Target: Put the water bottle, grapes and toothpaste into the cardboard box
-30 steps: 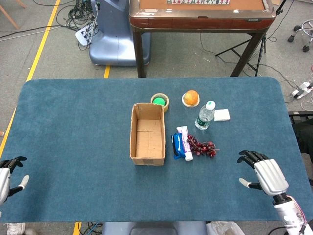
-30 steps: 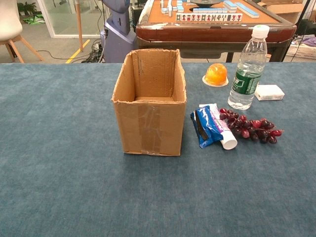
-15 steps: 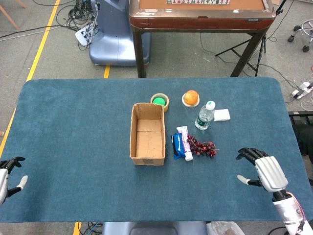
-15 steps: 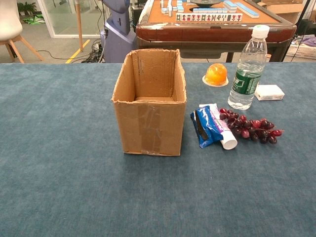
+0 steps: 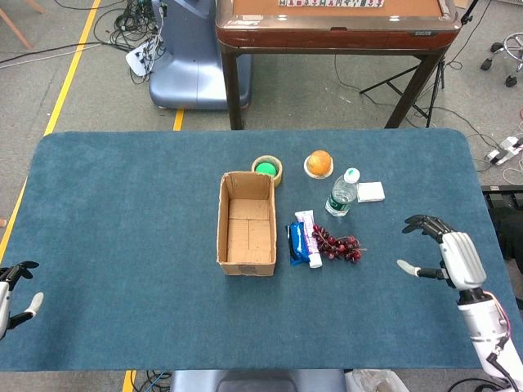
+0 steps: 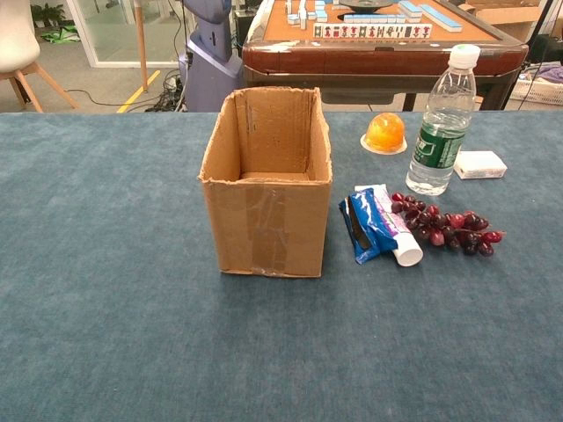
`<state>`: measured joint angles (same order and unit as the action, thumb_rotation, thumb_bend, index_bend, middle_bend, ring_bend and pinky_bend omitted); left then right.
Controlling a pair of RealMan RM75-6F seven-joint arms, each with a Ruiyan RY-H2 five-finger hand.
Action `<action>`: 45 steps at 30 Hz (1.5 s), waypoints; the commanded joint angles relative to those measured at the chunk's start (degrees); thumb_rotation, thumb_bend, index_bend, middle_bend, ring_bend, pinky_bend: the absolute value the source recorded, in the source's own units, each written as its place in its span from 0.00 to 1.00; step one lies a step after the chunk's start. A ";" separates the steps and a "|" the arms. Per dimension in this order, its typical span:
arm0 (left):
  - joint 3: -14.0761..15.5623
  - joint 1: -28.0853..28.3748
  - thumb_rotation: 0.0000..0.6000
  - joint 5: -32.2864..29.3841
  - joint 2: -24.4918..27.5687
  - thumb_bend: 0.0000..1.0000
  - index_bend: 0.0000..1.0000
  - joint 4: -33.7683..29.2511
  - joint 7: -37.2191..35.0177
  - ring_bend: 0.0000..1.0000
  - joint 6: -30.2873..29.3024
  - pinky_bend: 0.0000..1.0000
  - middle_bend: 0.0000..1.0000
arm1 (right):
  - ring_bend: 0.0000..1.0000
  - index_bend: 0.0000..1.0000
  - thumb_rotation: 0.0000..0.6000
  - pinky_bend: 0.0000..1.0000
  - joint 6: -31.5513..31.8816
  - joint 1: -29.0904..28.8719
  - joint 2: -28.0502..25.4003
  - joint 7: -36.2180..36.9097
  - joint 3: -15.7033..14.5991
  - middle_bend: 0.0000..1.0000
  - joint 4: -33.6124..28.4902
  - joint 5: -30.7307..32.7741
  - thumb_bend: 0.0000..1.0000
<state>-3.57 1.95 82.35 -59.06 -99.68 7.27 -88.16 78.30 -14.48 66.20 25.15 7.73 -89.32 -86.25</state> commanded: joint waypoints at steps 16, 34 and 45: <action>-0.02 -0.66 1.00 0.64 0.62 0.28 0.30 -0.92 0.18 0.35 -1.40 0.55 0.43 | 0.15 0.34 1.00 0.30 -9.09 -7.71 8.63 -0.13 7.74 0.19 9.38 12.06 0.00; 0.03 -0.97 1.00 0.67 1.24 0.28 0.30 -1.74 0.10 0.35 -1.56 0.55 0.43 | 0.15 0.34 1.00 0.30 -16.54 -14.34 18.83 -1.97 11.46 0.19 20.78 19.06 0.00; 0.02 -1.24 1.00 0.82 1.49 0.28 0.31 -1.92 -0.34 0.35 -1.91 0.55 0.43 | 0.15 0.32 1.00 0.30 -19.30 -16.81 21.98 -1.78 11.54 0.18 24.18 19.03 0.00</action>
<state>-3.54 0.71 83.17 -57.57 -101.60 6.93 -90.07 59.12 -31.18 88.06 23.28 19.31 -65.25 -67.17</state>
